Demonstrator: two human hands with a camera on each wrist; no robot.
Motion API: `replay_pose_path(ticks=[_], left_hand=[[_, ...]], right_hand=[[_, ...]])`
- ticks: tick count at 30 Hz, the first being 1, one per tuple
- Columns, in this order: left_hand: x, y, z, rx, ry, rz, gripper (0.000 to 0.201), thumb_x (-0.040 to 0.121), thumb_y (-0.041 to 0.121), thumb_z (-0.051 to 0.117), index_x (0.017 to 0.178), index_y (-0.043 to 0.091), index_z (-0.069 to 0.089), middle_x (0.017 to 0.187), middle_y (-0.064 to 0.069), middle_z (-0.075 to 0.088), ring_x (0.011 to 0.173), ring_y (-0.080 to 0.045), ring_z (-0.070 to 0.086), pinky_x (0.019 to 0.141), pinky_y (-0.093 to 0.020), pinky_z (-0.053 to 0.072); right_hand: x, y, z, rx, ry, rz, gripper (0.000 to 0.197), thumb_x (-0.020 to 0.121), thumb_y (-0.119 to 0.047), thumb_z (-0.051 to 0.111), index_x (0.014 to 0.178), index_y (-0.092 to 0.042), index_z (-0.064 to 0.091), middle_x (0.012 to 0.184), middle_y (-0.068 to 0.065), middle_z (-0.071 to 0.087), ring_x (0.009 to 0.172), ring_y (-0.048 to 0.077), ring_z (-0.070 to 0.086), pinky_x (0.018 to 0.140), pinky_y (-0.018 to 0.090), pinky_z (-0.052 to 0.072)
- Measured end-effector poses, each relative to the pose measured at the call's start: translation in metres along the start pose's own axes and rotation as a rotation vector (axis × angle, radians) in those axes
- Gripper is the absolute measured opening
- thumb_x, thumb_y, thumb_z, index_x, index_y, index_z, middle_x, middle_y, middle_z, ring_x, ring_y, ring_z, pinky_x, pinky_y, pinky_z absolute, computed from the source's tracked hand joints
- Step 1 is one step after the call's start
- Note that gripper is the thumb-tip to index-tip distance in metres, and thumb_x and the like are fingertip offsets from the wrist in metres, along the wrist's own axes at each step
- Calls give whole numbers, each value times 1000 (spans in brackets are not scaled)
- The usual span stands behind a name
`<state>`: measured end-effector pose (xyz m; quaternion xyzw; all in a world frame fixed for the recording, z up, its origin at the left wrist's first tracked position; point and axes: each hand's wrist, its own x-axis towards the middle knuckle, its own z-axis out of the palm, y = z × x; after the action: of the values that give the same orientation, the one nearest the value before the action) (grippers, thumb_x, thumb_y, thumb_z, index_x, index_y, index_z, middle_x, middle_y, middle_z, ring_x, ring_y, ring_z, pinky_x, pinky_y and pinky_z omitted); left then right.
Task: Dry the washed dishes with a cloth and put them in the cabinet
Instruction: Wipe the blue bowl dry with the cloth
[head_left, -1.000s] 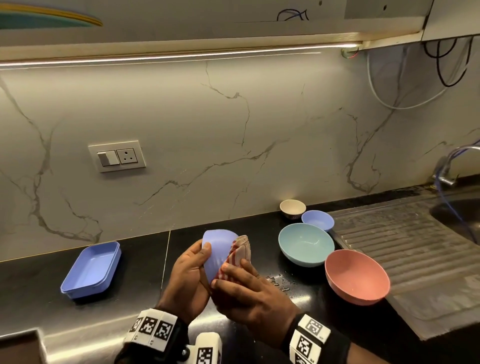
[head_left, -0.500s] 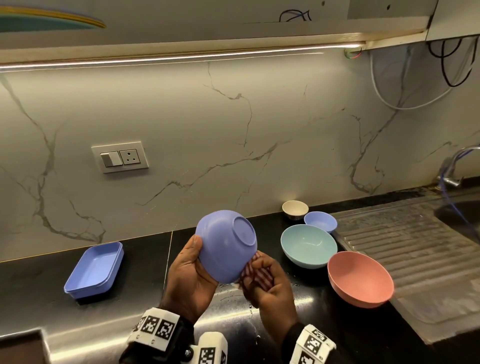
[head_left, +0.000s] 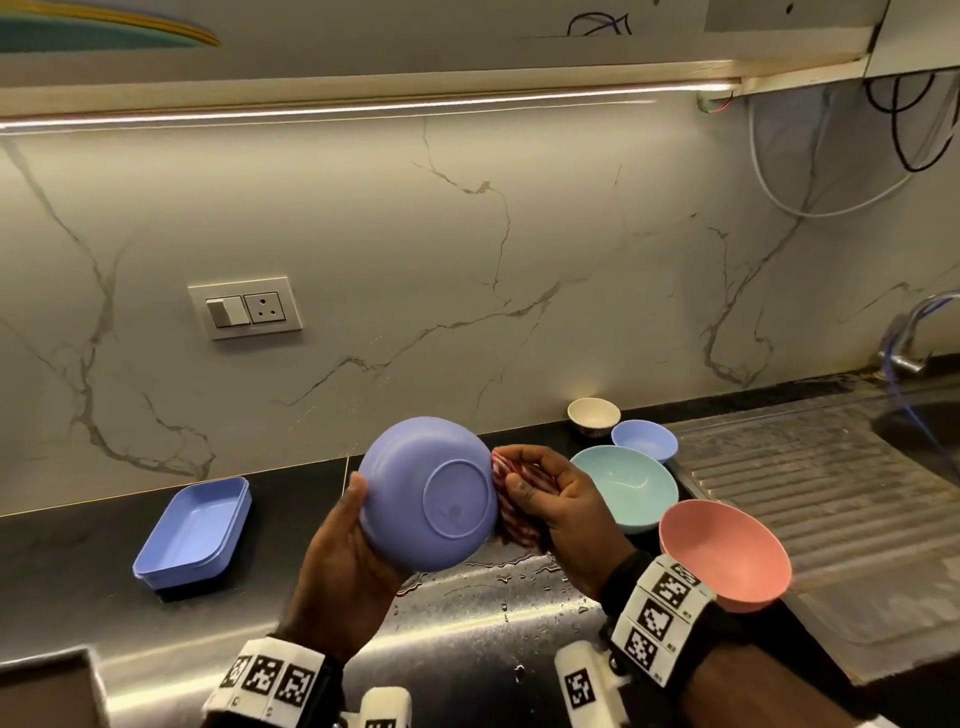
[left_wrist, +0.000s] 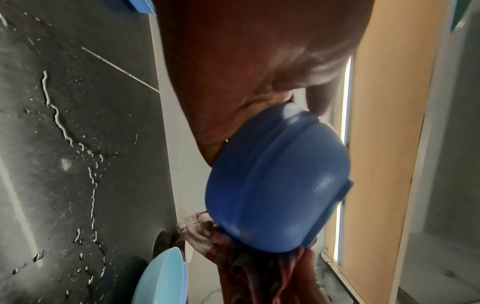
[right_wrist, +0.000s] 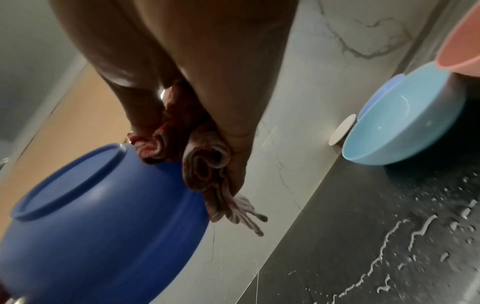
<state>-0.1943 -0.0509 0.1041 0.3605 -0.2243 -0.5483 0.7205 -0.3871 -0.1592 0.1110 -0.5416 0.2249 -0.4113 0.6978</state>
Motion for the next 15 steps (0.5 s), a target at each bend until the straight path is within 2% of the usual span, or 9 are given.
replay_pose_path(ticks=[1,3,5,7,10,13,15], left_hand=[[-1,0,0,43,-18,8,71,83,52,72,142,18,51,133,-18,64,115,-37,66,86,-59,57],[-1,-1,-2,153,-49,10,81,71,43,84,141,20,51,133,-17,64,117,-40,64,85,-61,57],[-3,-5,-5,245,-77,-23,94,53,39,95,136,19,55,127,-18,66,112,-42,66,78,-55,60],[-6,-12,-3,318,-96,-50,105,39,43,100,130,15,57,120,-20,69,107,-42,68,76,-50,61],[-9,-20,0,422,-106,-31,101,33,48,100,117,6,64,108,-23,73,95,-38,72,75,-44,62],[-8,-25,1,520,-120,-16,97,31,51,100,107,0,69,100,-25,74,86,-35,73,72,-40,62],[-9,-27,1,562,-142,-16,94,31,52,100,103,-2,70,98,-25,74,84,-32,73,72,-36,62]], right_hand=[[1,-2,1,12,-8,0,36,85,-22,63,119,-11,64,113,14,71,102,30,70,78,42,60],[2,-4,5,28,5,15,33,88,-22,62,118,-10,65,112,16,71,99,29,70,81,44,60],[7,-5,8,-7,38,35,24,93,-20,61,115,-11,68,111,17,71,97,28,68,84,48,56],[14,-5,11,-124,58,30,17,96,-20,61,109,-14,71,107,16,71,93,26,67,87,51,54],[19,-5,19,-343,-13,-55,13,94,-25,64,102,-20,74,99,9,73,91,20,67,85,43,53],[20,-1,26,-694,-186,-157,15,90,-39,63,102,-35,71,105,-9,68,100,10,64,92,36,56],[20,-1,31,-868,-270,-221,17,90,-41,63,106,-37,69,107,-12,63,102,7,61,92,35,54]])
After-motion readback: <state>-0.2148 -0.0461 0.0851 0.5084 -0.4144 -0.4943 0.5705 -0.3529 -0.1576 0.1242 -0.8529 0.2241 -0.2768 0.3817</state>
